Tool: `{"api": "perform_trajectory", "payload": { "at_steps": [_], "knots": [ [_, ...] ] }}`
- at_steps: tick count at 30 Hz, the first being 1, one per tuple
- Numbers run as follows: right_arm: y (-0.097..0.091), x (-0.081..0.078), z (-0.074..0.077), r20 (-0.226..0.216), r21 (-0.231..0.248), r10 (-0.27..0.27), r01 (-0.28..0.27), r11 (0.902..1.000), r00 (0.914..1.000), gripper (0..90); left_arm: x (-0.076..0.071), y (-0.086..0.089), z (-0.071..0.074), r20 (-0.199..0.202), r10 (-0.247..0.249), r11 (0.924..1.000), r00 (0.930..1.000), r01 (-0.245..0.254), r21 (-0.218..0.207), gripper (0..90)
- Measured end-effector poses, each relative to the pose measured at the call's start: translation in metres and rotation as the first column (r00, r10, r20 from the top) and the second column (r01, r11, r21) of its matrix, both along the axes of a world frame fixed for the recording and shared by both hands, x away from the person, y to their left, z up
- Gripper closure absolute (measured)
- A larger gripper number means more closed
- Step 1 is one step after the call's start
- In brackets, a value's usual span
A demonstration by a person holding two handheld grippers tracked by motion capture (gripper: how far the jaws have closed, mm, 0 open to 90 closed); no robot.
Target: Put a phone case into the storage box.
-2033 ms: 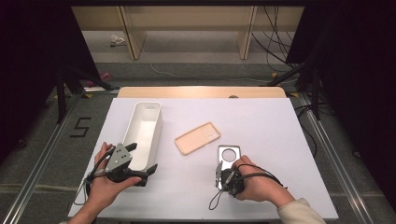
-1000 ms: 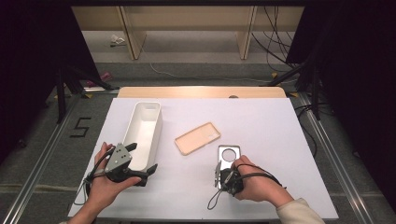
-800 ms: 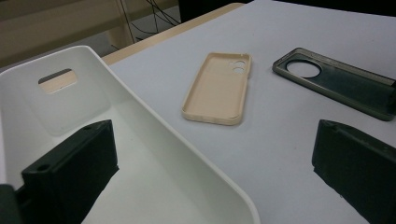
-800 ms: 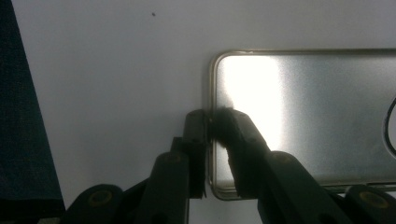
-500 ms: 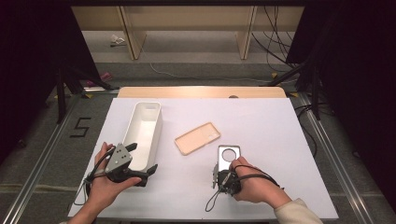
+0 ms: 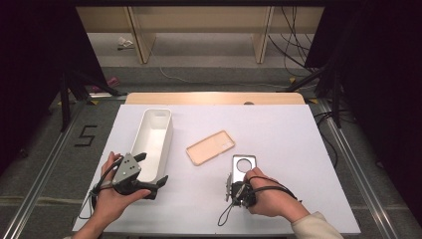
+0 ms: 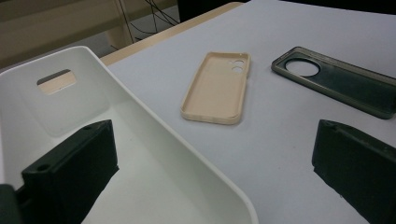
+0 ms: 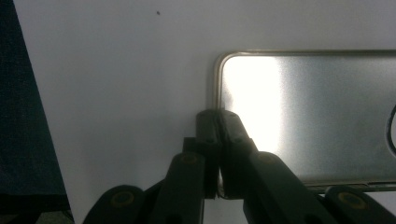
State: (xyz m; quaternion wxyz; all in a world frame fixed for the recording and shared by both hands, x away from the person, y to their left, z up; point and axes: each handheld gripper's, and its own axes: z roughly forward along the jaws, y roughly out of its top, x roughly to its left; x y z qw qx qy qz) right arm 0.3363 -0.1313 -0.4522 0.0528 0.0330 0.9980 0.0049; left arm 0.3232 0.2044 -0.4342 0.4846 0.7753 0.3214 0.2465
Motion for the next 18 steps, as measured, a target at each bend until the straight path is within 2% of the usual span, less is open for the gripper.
{"api": "perform_trajectory", "payload": {
  "at_steps": [11, 18],
  "knots": [
    [-0.0021, 0.0003, 0.0006, -0.017, 0.011, -0.019, 0.019, 0.9997, 0.9997, 89.0, -0.0001, -0.0003, -0.0002, 0.001, -0.002, 1.0000, 1.0000, 0.002, 0.003, 0.0],
    [-0.0064, 0.0021, 0.0066, -0.017, 0.063, -0.033, 0.034, 0.9975, 0.9993, 89.3, -0.0003, -0.0001, 0.0000, 0.000, -0.001, 1.0000, 1.0000, 0.001, 0.000, 0.0]
  ]
}}
